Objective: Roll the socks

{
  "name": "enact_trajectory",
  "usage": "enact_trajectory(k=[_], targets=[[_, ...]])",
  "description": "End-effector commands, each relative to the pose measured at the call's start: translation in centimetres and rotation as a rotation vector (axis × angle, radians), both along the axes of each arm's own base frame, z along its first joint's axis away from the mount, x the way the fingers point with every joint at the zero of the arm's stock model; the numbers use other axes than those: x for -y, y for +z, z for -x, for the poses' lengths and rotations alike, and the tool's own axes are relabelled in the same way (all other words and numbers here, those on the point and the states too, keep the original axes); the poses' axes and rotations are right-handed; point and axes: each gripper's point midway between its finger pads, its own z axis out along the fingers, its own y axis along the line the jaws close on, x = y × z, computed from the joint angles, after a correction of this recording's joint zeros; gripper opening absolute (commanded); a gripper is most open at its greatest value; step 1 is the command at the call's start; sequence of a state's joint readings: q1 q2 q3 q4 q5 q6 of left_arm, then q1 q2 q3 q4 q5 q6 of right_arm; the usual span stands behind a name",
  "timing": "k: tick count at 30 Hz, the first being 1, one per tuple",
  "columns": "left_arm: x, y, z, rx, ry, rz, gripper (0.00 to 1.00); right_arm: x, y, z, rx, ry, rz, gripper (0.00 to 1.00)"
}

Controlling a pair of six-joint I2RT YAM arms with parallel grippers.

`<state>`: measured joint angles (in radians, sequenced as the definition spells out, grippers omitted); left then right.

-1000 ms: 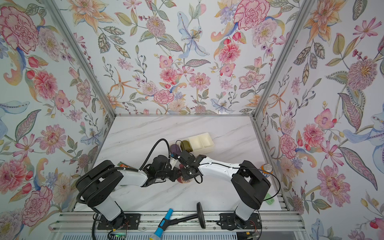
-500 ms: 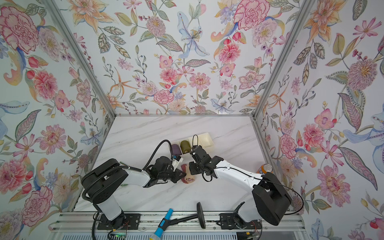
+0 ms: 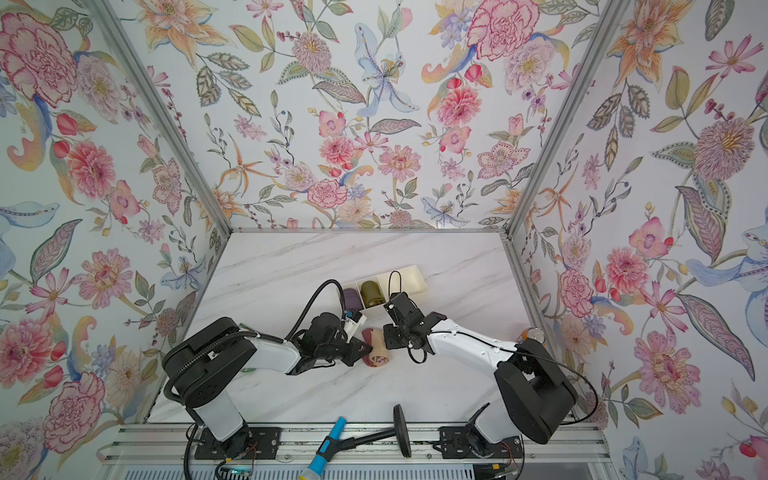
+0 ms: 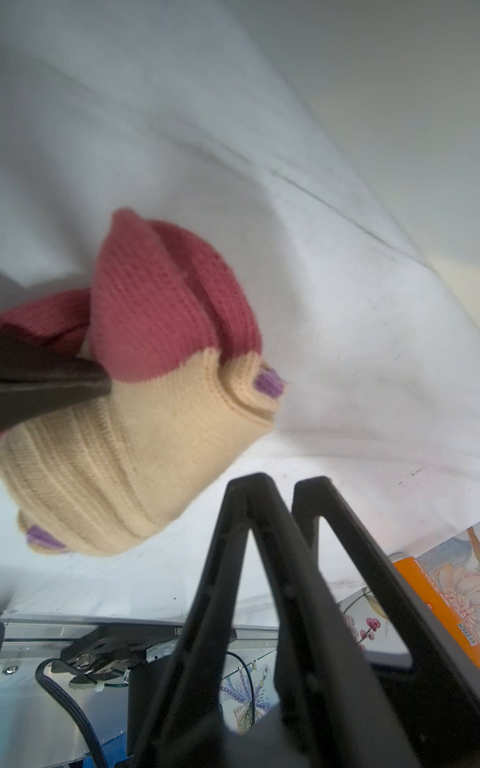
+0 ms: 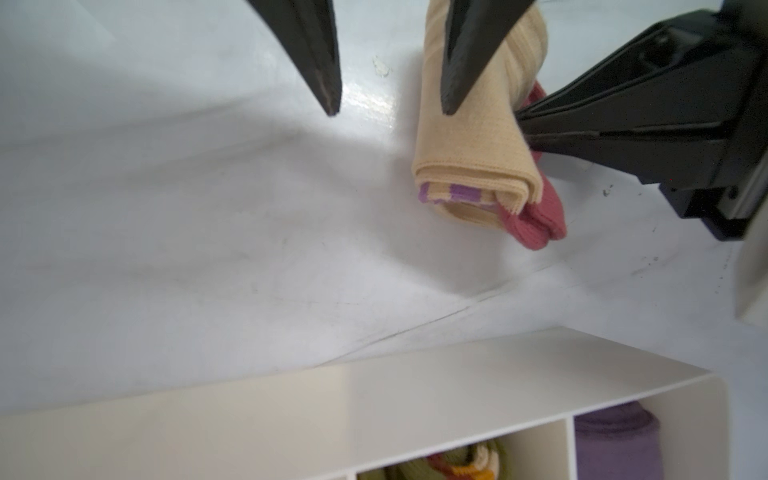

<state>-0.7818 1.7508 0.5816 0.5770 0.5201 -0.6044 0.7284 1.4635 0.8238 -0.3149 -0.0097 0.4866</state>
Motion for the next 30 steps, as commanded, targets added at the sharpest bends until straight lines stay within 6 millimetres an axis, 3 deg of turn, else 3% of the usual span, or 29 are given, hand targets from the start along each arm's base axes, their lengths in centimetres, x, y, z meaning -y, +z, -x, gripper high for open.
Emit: enact_trajectory(k=[1, 21, 30], targets=[[-2.2, -4.4, 2.1, -0.103, -0.012, -0.154, 0.00, -0.6, -0.4, 0.3, -0.036, 0.016, -0.078, 0.40], [-3.0, -5.7, 1.6, -0.081, -0.031, -0.211, 0.00, -0.5, -0.5, 0.5, -0.151, -0.032, -0.554, 0.40], [-3.3, -6.6, 1.7, -0.081, -0.048, -0.247, 0.00, -1.3, -1.2, 0.5, -0.186, -0.013, -0.609, 0.40]])
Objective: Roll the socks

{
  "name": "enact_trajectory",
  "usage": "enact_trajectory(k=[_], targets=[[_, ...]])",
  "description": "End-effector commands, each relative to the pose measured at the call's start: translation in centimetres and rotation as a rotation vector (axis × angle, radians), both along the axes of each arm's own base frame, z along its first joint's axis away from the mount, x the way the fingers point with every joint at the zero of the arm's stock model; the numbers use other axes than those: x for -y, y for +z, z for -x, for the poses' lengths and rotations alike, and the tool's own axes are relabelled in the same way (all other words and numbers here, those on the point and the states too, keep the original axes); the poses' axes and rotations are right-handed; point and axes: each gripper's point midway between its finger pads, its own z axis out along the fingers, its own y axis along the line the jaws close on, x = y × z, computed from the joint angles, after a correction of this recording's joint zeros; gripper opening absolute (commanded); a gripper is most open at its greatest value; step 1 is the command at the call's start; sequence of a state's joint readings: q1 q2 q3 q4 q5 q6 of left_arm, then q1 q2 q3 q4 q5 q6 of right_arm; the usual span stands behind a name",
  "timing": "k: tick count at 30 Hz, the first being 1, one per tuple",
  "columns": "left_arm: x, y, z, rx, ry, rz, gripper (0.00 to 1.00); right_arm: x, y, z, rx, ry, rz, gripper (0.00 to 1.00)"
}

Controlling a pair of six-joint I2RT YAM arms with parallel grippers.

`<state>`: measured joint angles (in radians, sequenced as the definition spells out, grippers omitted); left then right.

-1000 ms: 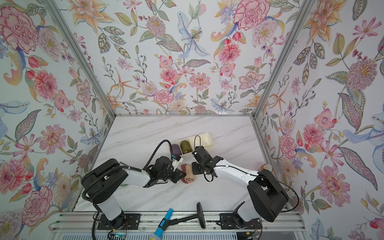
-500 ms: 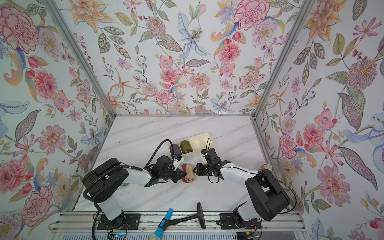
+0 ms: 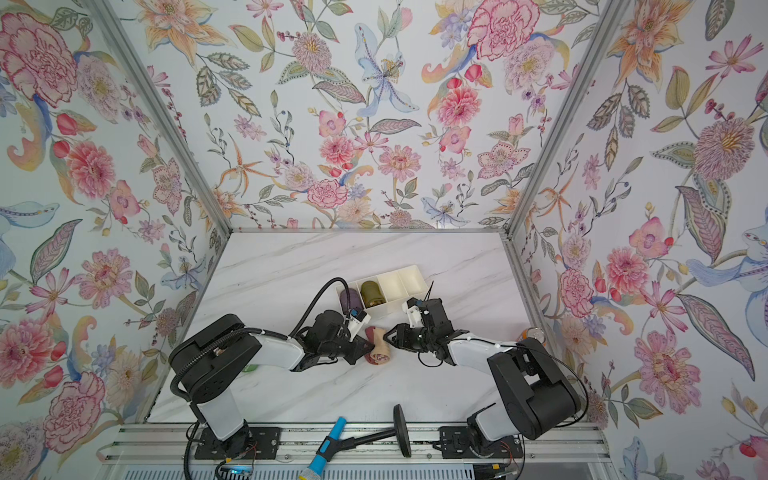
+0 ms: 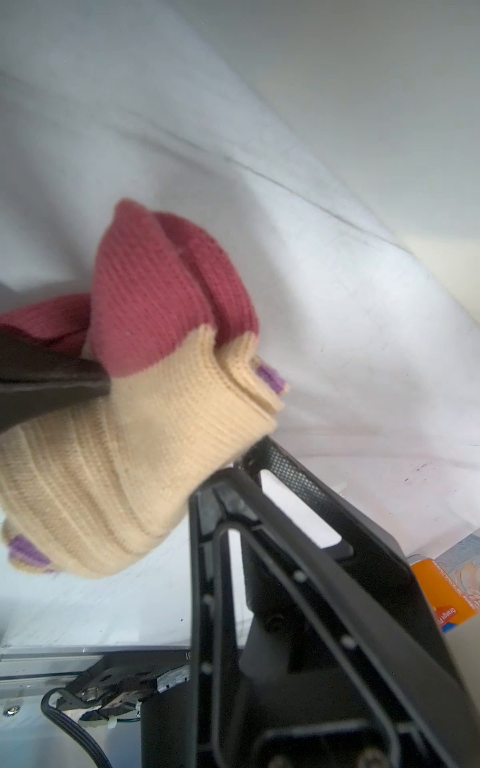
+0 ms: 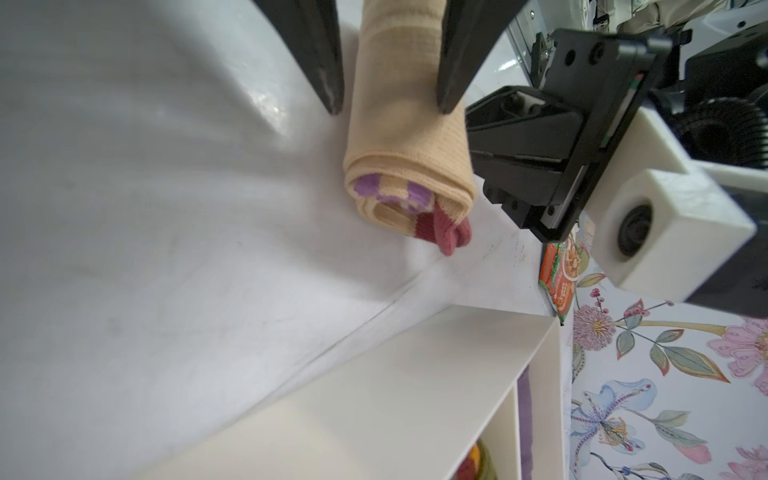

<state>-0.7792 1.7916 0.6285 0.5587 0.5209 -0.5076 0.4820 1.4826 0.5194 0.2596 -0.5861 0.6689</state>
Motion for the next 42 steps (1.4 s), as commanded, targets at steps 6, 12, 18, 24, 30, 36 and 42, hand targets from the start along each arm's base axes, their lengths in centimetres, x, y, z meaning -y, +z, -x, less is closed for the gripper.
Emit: enact_trajectory(k=[6, 12, 18, 24, 30, 36, 42], targets=[[-3.9, -6.3, 2.5, -0.140, 0.009, -0.223, 0.00, -0.6, -0.9, 0.3, -0.018, 0.021, -0.039, 0.35], [-4.0, -6.7, 2.4, -0.144, 0.009, -0.227, 0.00, -1.3, -0.4, 0.6, 0.009, 0.060, -0.041, 0.32], [-3.8, -6.9, 2.1, -0.144, 0.005, -0.229, 0.00, -2.0, -0.9, 1.7, 0.024, 0.138, 0.059, 0.33], [-4.0, -7.1, 1.9, -0.147, 0.010, -0.235, 0.00, -2.5, -1.9, 2.9, 0.026, 0.212, 0.193, 0.34], [-5.0, -7.2, 1.7, -0.160, 0.036, -0.258, 0.00, -2.8, -3.3, 4.5, 0.010, 0.293, 0.312, 0.33], [-5.6, -5.6, 1.1, -0.134, 0.049, -0.266, 0.00, -2.4, -4.2, 5.3, 0.017, 0.316, 0.389, 0.18], [-6.2, -5.0, 0.6, -0.121, 0.070, -0.280, 0.03, -1.6, -4.3, 5.3, 0.053, 0.304, 0.498, 0.02]])
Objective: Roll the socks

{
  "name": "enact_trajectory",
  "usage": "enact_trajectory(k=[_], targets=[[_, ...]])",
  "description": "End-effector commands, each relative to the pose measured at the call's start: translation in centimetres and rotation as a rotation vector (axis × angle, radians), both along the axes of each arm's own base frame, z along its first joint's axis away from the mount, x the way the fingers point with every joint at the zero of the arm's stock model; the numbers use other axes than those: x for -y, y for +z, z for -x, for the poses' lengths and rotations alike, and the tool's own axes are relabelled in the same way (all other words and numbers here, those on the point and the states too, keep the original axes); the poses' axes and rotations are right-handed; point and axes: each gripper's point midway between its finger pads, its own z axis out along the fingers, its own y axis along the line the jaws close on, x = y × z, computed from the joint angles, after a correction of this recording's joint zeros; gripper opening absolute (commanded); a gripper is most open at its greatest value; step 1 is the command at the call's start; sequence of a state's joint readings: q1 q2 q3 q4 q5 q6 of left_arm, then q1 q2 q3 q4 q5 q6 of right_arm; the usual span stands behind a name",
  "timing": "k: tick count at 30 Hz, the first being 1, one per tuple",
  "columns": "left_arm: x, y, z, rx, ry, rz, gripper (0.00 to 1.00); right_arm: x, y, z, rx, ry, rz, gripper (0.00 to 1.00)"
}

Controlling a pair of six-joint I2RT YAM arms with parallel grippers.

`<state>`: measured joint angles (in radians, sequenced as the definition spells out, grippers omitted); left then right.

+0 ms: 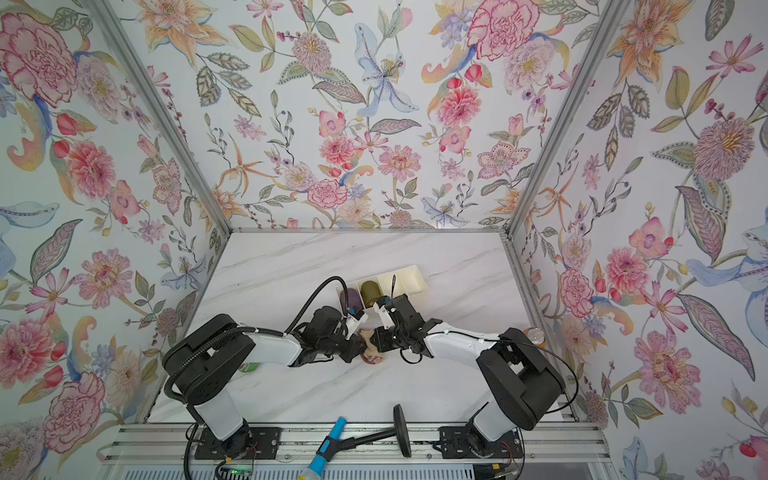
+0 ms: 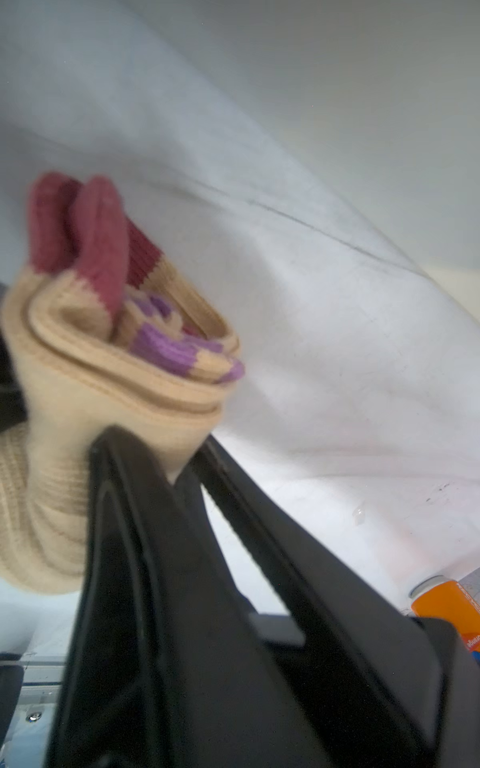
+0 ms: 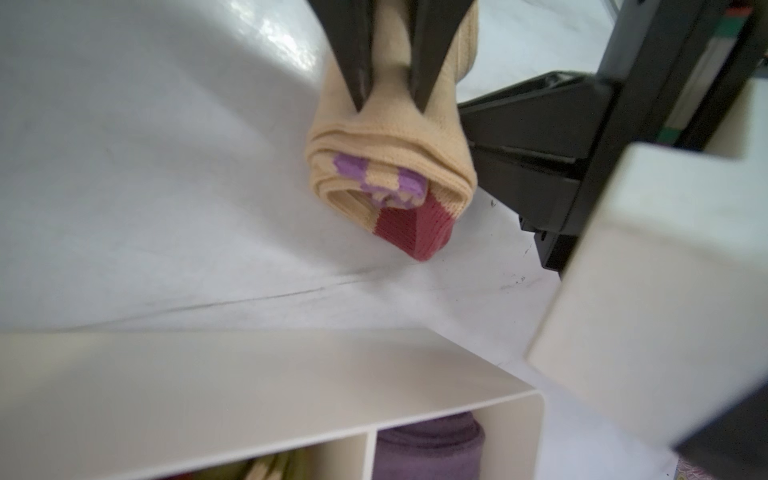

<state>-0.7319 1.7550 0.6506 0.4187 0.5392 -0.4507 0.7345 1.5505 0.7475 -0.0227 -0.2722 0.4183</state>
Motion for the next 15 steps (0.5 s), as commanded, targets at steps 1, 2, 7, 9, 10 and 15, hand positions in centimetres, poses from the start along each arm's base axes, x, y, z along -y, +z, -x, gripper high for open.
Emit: enact_trajectory(k=[1, 2, 7, 9, 10, 15], targets=[[-4.7, -4.8, 1.1, -0.097, 0.079, -0.225, 0.05, 3.1, -4.1, 4.4, -0.133, 0.042, 0.215, 0.02], [-4.9, -4.7, 1.0, -0.097, 0.087, -0.225, 0.07, 3.2, -4.0, 4.5, -0.121, 0.039, 0.233, 0.01], [-5.7, -4.0, 0.6, -0.095, 0.119, -0.208, 0.08, 4.2, -3.8, 4.5, -0.069, 0.011, 0.311, 0.00], [-6.0, -3.8, 0.4, -0.095, 0.132, -0.206, 0.08, 4.6, -3.7, 4.4, -0.052, 0.001, 0.334, 0.00], [-6.1, -3.6, 0.3, -0.094, 0.138, -0.203, 0.08, 4.7, -3.7, 4.3, -0.046, -0.003, 0.344, 0.00], [-6.9, -2.6, -0.4, -0.073, 0.181, -0.196, 0.10, 4.8, -3.2, 4.0, -0.013, -0.013, 0.376, 0.00]])
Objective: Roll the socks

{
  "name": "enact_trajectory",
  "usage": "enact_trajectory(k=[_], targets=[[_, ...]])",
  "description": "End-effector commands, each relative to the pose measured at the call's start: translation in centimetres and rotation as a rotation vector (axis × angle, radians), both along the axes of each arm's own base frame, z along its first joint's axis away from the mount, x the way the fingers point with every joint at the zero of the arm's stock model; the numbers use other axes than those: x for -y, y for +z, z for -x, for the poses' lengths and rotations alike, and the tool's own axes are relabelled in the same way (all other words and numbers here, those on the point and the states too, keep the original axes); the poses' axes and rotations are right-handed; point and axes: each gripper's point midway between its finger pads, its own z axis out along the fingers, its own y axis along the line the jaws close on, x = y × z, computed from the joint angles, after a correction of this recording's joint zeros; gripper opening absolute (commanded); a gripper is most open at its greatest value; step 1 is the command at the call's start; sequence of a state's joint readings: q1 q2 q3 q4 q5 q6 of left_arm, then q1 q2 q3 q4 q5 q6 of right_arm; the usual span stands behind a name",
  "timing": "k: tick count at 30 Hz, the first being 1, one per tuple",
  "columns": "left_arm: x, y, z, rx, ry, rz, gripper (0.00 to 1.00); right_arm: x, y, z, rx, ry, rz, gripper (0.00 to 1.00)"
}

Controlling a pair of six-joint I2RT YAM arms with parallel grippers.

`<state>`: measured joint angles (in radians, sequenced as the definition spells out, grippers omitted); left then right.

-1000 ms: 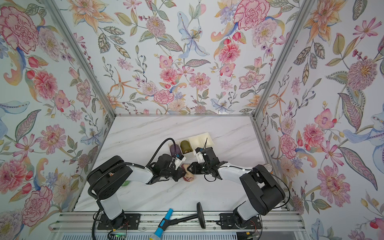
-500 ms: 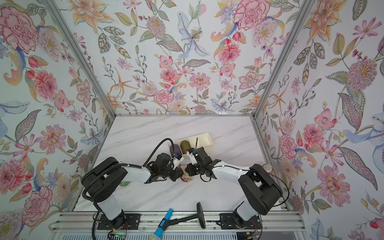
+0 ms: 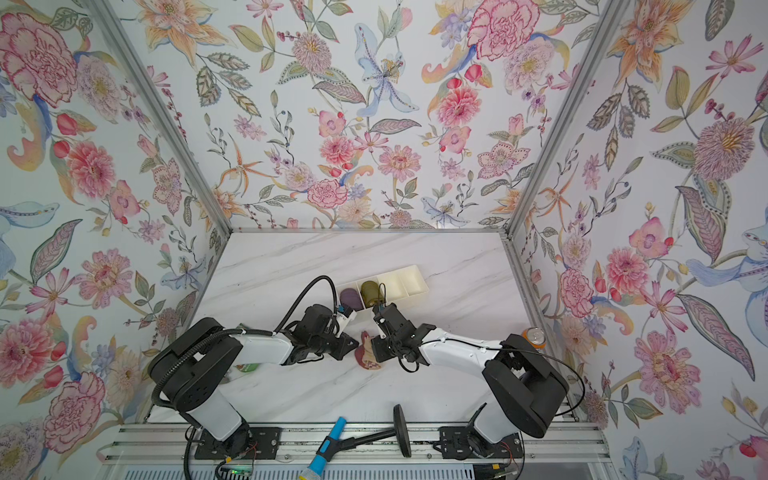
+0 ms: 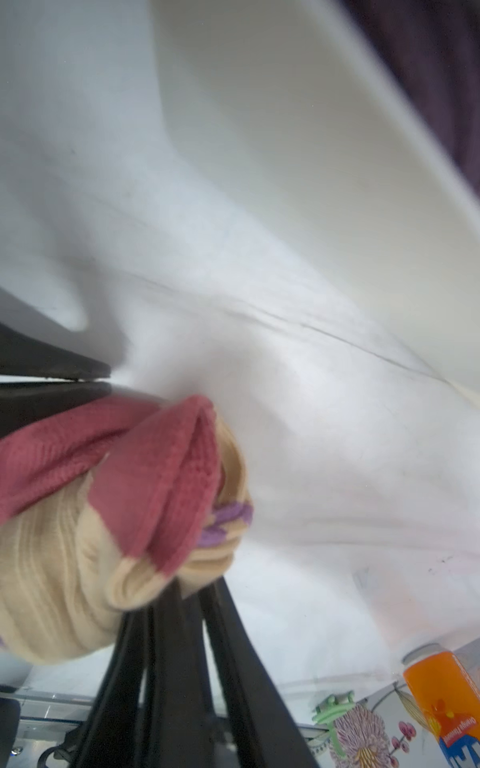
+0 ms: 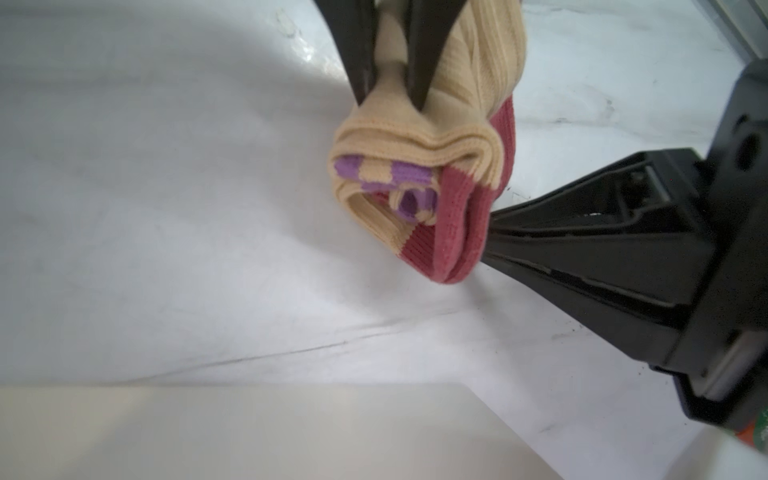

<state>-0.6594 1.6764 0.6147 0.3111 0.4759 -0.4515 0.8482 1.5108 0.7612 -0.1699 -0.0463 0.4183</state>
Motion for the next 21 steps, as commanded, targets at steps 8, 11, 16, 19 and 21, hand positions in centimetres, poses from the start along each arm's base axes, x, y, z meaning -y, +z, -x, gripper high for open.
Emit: enact_trajectory(k=[8, 11, 16, 19, 21], targets=[[-1.9, 2.6, 0.0, 0.026, 0.076, -0.001, 0.07, 2.5, -1.6, 1.8, -0.044, -0.003, 0.181, 0.00], [-0.9, 3.9, 0.3, 0.038, 0.056, 0.043, 0.06, 2.1, -1.3, 1.7, -0.031, -0.002, 0.183, 0.00], [1.8, 6.1, 1.2, 0.060, 0.009, 0.125, 0.06, 1.1, -0.6, 1.7, -0.008, 0.001, 0.170, 0.00], [3.1, 7.3, 1.6, 0.069, -0.010, 0.165, 0.06, 0.6, -0.2, 1.8, -0.001, 0.004, 0.161, 0.00], [3.6, 7.8, 1.8, 0.073, -0.018, 0.181, 0.06, 0.5, 0.0, 1.8, 0.002, 0.005, 0.156, 0.00]])
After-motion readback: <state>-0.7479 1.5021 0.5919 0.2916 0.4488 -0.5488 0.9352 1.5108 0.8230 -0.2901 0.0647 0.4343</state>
